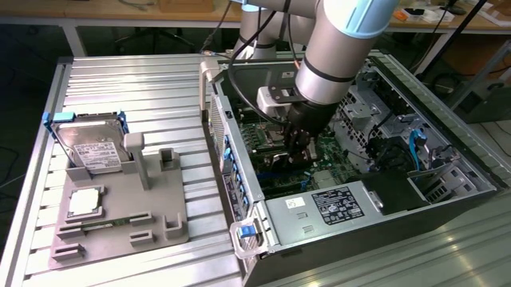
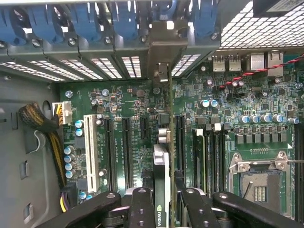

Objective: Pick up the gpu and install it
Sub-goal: 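Insert the gpu into the slot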

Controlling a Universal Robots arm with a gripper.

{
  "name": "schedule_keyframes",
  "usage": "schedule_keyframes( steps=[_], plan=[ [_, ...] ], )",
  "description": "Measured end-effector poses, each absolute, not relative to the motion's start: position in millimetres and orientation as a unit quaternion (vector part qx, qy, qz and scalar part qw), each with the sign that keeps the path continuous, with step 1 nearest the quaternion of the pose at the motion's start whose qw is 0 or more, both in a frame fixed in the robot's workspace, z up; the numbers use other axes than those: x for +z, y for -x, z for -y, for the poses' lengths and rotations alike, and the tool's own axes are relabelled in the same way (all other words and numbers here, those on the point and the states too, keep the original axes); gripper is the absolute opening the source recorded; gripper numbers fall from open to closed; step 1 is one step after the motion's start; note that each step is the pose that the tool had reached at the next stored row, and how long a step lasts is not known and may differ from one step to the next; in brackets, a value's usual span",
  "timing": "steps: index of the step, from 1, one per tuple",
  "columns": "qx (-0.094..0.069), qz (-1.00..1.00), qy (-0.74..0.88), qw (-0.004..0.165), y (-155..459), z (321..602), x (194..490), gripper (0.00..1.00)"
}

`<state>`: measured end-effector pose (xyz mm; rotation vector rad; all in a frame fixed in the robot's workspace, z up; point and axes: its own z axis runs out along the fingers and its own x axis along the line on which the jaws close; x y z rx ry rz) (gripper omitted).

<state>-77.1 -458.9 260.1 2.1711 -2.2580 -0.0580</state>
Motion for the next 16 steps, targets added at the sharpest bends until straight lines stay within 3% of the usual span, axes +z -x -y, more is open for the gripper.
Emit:
schedule_keyframes(
  steps=[16],
  plan=[
    [-0.018,0.714,-0.700,0.004,77.6,457.7,255.6,0.27]
  ],
)
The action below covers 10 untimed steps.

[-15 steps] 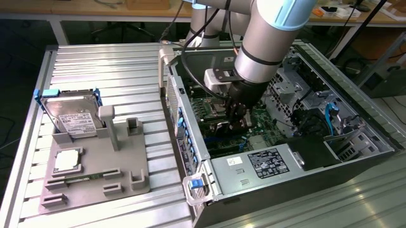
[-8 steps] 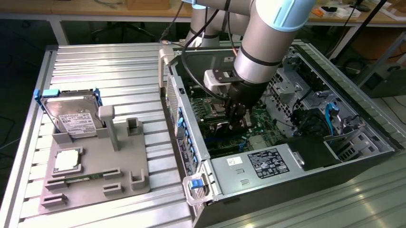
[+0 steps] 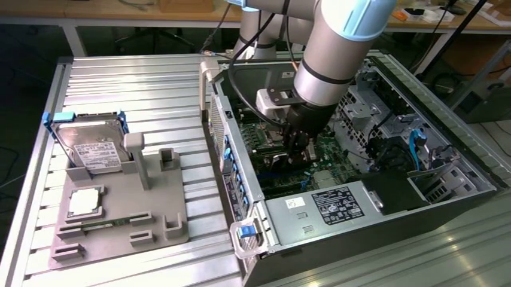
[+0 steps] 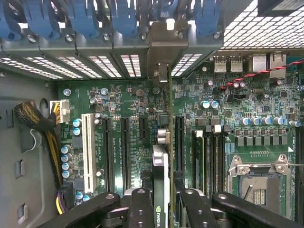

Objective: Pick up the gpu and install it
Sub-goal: 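Insert the gpu into the slot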

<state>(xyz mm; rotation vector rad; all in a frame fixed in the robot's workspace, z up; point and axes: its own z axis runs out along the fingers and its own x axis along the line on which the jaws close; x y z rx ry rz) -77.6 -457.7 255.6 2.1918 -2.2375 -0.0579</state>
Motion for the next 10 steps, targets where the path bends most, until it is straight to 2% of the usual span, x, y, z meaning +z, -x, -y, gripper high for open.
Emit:
schedule_keyframes(
  steps=[10],
  plan=[
    [-0.018,0.714,-0.700,0.004,77.7,457.7,255.3,0.27]
  ],
)
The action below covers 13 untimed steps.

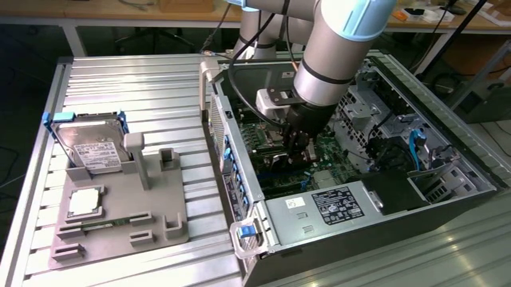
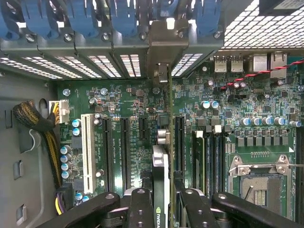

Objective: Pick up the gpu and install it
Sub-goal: 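Insert the gpu into the slot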

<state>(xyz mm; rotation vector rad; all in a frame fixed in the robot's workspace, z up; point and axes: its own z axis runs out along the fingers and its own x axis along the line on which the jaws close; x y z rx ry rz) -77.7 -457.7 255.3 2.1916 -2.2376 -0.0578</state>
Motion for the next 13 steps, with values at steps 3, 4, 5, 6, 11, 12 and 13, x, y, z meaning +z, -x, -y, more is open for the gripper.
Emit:
schedule_keyframes(
  steps=[3,4,5,6,11,12,13],
  plan=[
    [-0.018,0.714,-0.700,0.004,77.7,457.7,255.3,0.27],
    [-0.018,0.714,-0.700,0.004,77.7,457.7,255.3,0.27],
    [-0.018,0.714,-0.700,0.004,77.7,457.7,255.3,0.27],
    [-0.018,0.714,-0.700,0.004,77.7,457.7,255.3,0.27],
    [-0.019,0.714,-0.700,0.004,77.7,457.7,255.9,0.27],
    [-0.019,0.714,-0.700,0.004,77.7,457.6,256.1,0.27],
    [-0.019,0.714,-0.700,0.004,77.7,457.7,256.6,0.27]
  ],
)
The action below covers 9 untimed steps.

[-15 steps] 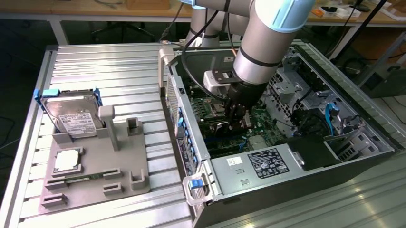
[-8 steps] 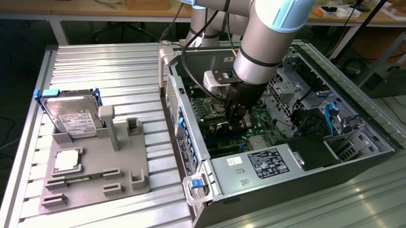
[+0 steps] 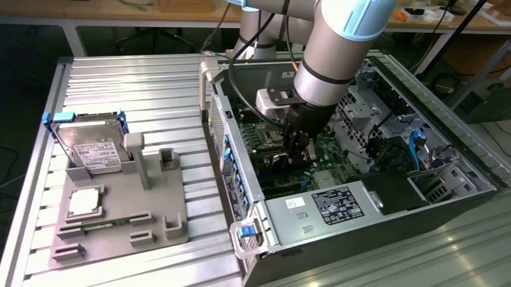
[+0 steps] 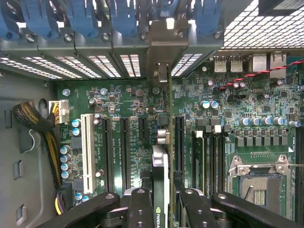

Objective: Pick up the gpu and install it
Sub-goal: 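Insert the gpu into the slot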

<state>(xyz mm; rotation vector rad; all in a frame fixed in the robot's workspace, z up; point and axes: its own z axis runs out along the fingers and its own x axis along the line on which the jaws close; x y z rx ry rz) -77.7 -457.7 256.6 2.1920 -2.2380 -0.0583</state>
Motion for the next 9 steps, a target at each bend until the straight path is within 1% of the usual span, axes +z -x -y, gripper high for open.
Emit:
schedule_keyframes(
  steps=[9],
  plan=[
    [-0.019,0.714,-0.700,0.004,77.7,459.1,260.1,0.27]
  ],
)
